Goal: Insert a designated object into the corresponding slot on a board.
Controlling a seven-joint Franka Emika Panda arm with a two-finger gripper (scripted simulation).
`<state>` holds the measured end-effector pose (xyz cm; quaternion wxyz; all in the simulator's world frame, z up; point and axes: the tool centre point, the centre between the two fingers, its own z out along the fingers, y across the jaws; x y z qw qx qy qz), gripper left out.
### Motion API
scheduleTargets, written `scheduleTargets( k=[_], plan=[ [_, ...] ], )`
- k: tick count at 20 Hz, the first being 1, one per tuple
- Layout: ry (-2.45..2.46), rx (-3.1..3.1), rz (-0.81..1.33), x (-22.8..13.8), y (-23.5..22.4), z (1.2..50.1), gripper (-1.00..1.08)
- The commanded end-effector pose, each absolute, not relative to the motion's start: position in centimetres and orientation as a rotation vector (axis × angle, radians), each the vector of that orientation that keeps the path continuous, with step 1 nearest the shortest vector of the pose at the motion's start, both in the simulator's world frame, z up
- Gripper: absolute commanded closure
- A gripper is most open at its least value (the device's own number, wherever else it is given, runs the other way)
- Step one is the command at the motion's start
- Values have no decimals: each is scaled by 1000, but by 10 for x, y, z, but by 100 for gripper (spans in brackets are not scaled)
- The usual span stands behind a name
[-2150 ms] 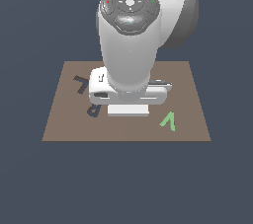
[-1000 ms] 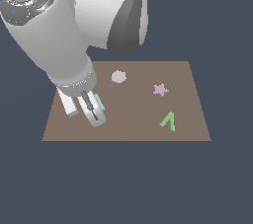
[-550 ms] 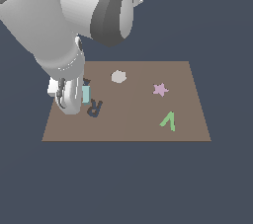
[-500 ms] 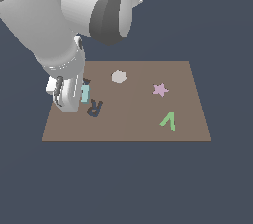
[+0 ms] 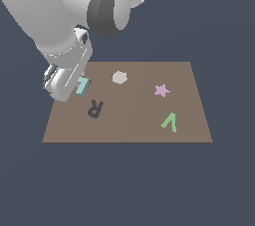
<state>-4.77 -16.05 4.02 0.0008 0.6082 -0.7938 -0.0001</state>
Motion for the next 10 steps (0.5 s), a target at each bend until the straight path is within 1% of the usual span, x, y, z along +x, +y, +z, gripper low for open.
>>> scheduleTargets(
  k=[1, 10],
  plan=[
    [-2539, 1848, 0, -53, -161, 40, 108],
    [-2600, 1760, -1, -62, -160, 41, 108]
  ],
)
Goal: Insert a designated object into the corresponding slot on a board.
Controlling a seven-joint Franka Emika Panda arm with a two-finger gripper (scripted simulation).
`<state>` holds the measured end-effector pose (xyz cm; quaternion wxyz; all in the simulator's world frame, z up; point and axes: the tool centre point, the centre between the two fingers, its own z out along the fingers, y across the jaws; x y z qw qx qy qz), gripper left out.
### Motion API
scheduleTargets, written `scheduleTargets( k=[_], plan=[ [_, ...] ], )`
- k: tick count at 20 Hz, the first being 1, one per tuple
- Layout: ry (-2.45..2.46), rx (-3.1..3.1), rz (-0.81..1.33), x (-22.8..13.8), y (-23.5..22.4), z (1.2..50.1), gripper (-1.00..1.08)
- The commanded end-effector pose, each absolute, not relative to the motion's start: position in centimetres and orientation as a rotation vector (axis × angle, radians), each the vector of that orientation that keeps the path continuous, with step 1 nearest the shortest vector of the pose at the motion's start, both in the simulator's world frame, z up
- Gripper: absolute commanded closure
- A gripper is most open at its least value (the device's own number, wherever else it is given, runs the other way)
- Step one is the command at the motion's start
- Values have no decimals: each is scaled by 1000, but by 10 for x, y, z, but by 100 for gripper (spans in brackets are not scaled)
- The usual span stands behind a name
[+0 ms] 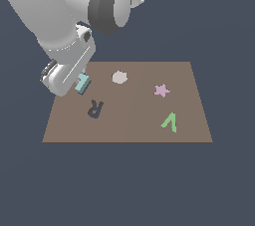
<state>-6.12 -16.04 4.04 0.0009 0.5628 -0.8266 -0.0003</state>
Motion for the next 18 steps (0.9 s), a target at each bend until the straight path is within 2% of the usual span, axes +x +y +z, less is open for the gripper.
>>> scheduleTargets(
  k=[1, 8, 9, 18],
  plan=[
    [-2595, 1767, -1, -61, -160, 40, 108],
    [-2600, 1761, -1, -62, -160, 31, 108],
    [-2600, 1761, -1, -62, -160, 31, -92],
    [-2600, 1761, -1, -62, -160, 31, -92]
  ],
)
